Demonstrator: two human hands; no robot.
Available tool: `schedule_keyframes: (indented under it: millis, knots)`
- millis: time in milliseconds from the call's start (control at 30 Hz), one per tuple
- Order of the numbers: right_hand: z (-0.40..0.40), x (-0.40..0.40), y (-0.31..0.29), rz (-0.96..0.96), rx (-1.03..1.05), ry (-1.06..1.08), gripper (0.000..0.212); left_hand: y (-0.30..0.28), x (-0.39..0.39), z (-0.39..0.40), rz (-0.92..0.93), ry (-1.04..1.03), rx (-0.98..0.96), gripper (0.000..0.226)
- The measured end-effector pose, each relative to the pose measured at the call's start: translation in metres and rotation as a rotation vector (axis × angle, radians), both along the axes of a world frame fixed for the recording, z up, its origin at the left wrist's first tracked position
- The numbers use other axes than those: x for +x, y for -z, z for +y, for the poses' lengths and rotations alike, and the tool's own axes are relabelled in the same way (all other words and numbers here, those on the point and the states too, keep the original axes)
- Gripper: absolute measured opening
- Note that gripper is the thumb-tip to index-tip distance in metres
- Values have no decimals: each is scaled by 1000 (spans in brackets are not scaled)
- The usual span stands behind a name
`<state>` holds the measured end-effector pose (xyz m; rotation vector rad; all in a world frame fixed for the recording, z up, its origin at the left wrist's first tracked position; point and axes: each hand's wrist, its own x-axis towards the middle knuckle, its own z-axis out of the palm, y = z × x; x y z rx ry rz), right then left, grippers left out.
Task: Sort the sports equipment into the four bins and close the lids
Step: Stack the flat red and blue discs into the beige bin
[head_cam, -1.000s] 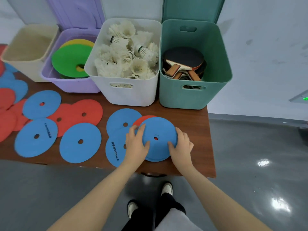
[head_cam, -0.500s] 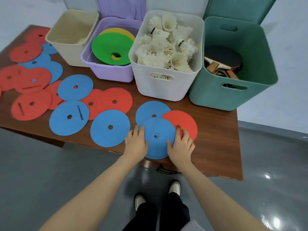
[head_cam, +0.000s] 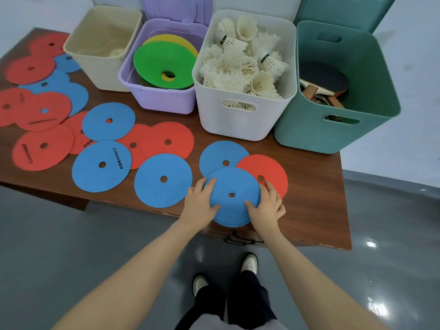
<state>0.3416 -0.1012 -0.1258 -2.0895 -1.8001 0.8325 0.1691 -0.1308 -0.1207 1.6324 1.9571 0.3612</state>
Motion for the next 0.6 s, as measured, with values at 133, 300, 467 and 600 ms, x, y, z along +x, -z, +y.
schedule_keyframes:
  millis: [133,300,467,600]
  knots:
    - [-3,-4,1,11,36,20,61,-1,-5,3,-67,25,-11,78]
    - [-8,-9,-5,47,77,-20,54,2,-6,-2,-117,-47,43,74]
    - [-9,-8,-10,-26,189,-101,59,-4,-6,-1,-117,-52,46,78]
    - [1,-13,-21,16,278,-184,63,-20,-11,2,-112,-97,67,78]
